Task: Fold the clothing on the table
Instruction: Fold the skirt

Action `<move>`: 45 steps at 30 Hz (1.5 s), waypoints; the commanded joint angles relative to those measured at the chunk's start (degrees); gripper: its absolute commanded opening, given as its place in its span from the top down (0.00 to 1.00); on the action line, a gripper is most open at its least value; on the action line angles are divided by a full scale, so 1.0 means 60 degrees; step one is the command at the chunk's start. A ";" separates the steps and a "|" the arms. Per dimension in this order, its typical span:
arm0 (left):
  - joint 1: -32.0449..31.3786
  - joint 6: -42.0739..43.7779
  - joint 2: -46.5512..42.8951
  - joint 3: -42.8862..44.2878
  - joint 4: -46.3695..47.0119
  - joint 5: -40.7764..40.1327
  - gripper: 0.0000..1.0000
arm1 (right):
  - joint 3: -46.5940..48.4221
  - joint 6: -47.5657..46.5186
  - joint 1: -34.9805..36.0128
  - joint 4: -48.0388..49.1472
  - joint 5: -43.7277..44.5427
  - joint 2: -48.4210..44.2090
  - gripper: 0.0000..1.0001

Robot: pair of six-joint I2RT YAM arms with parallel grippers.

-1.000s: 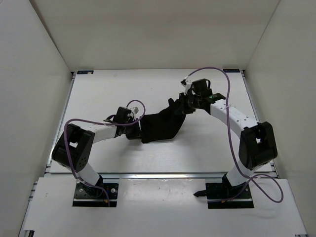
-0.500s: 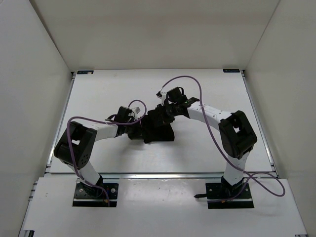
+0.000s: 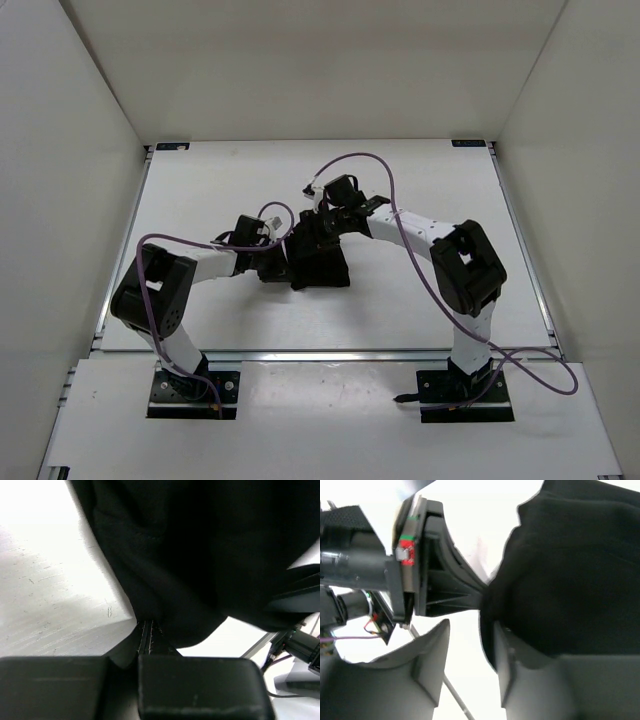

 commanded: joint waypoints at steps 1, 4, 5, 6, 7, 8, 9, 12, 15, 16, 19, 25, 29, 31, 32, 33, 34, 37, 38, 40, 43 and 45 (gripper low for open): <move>0.0073 0.0120 0.0149 0.0123 -0.0039 -0.0037 1.00 | 0.0588 -0.0026 0.0050 0.0099 -0.0182 -0.0417 0.58; 0.0190 0.0164 0.0105 0.0168 -0.0171 -0.0008 1.00 | 0.1041 -0.0099 -0.0169 -0.0472 -0.0168 -0.0650 0.48; 0.0263 0.0194 0.0032 0.0197 -0.0214 -0.0022 1.00 | 0.1188 -0.0056 -0.0243 -0.0618 -0.0051 -0.0854 0.48; 0.0380 0.0252 0.0031 0.0154 -0.0287 0.0021 1.00 | 0.1320 -0.0143 -0.0374 -0.0663 0.0139 -0.0943 0.48; 0.0410 0.0282 -0.0056 0.0226 -0.0317 0.0007 1.00 | 0.1307 -0.0100 -0.0404 -0.0605 0.0170 -0.1220 0.48; 0.0439 0.0296 -0.0071 0.0226 -0.0404 0.0050 1.00 | 0.1263 -0.0071 -0.0651 -0.0547 0.0300 -0.1469 0.48; 0.0556 0.0297 -0.0115 0.0270 -0.0521 0.0080 1.00 | 0.1147 -0.0056 -0.0784 -0.0314 0.0345 -0.1820 0.49; 0.0644 0.0429 -0.0348 0.0416 -0.0814 0.0153 1.00 | 0.0123 -0.0012 -0.1179 0.0243 0.0667 -0.2495 0.66; 0.0878 0.0487 -0.0685 0.0592 -0.0961 0.0241 1.00 | -0.1021 -0.0026 -0.1532 0.0610 0.0669 -0.2746 0.85; 0.0922 0.0443 -0.0730 0.0738 -0.0991 0.0270 1.00 | -0.1356 -0.0056 -0.1692 0.0582 0.0682 -0.2674 0.91; 0.0952 0.0429 -0.1067 0.1089 -0.1167 0.0329 1.00 | -0.1681 -0.0362 -0.1549 0.0407 0.0712 -0.2219 1.00; 0.0952 0.0223 -0.1170 0.1544 -0.1226 0.0388 1.00 | -0.1067 -0.0613 -0.1079 0.0376 0.0522 -0.0844 1.00; 0.1040 0.0194 -0.0687 0.2304 -0.1546 0.0373 1.00 | -0.0628 -0.0671 -0.0772 0.0435 0.0375 -0.0315 1.00; 0.1041 0.0180 -0.0380 0.2598 -0.1562 0.0402 1.00 | -0.0481 -0.0613 -0.0712 0.0464 0.0142 -0.0080 1.00; 0.1026 0.0179 -0.0306 0.2730 -0.1592 0.0431 1.00 | -0.0480 -0.0569 -0.0611 0.0479 0.0097 0.0036 0.99; 0.1011 0.0165 -0.0190 0.2934 -0.1650 0.0388 1.00 | -0.0422 -0.0540 -0.0581 0.0508 0.0010 0.0037 1.00; 0.1098 0.0165 -0.0101 0.2994 -0.1665 0.0388 1.00 | -0.0422 -0.0539 -0.0522 0.0625 0.0023 -0.0050 1.00; 0.1099 0.0121 0.0104 0.3360 -0.1709 0.0505 1.00 | -0.0495 -0.0394 -0.0259 0.0728 -0.0050 -0.0153 1.00; 0.1113 0.0121 0.0206 0.3535 -0.1767 0.0592 1.00 | -0.0524 -0.0349 -0.0113 0.0786 -0.0079 -0.0226 1.00; 0.1099 0.0179 0.0324 0.3814 -0.1899 0.0636 1.00 | -0.0597 -0.0189 0.0107 0.0758 -0.0064 -0.0183 1.00; 0.0982 0.0048 0.0543 0.3947 -0.1812 0.0738 1.00 | -0.1020 0.0016 0.0533 0.0962 -0.0020 -0.0373 1.00; 0.0938 -0.0040 0.0602 0.3962 -0.1666 0.0769 1.00 | -0.1255 0.0206 0.0796 0.1254 -0.0151 -0.0343 1.00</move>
